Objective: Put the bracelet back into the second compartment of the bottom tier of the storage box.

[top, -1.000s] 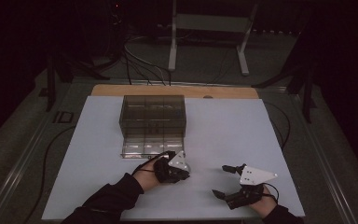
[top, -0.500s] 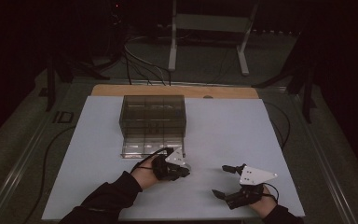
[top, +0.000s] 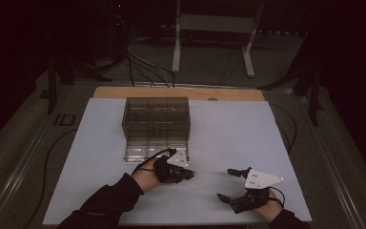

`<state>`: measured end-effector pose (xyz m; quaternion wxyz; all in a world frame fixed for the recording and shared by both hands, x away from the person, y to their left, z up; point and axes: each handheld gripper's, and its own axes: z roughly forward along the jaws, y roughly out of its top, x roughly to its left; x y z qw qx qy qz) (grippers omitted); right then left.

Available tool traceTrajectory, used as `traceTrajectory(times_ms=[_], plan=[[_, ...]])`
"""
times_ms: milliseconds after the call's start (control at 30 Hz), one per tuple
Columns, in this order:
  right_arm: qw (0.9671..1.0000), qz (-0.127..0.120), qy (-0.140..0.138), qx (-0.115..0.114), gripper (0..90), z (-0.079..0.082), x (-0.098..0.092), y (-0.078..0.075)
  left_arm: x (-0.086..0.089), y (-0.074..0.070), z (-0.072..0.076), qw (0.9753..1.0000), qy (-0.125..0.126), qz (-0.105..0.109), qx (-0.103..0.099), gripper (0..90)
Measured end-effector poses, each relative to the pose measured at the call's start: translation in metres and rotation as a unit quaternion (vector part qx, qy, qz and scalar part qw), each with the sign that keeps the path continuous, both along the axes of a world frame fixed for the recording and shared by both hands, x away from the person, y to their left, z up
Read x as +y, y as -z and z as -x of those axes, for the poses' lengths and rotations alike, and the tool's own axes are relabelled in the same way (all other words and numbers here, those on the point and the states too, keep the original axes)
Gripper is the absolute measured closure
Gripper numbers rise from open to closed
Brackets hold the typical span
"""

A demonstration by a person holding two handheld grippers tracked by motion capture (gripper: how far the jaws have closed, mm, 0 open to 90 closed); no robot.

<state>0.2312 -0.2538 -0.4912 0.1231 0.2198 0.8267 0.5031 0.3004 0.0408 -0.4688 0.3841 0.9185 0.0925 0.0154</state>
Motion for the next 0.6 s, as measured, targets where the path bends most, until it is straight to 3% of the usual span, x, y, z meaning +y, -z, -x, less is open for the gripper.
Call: traceTrajectory(times_ms=[600], plan=[[1.0,0.002,-0.001,0.0,9.9,0.0,0.0,0.0,0.014,-0.025,0.001,0.9997,-0.012,0.02,-0.012,85.6]])
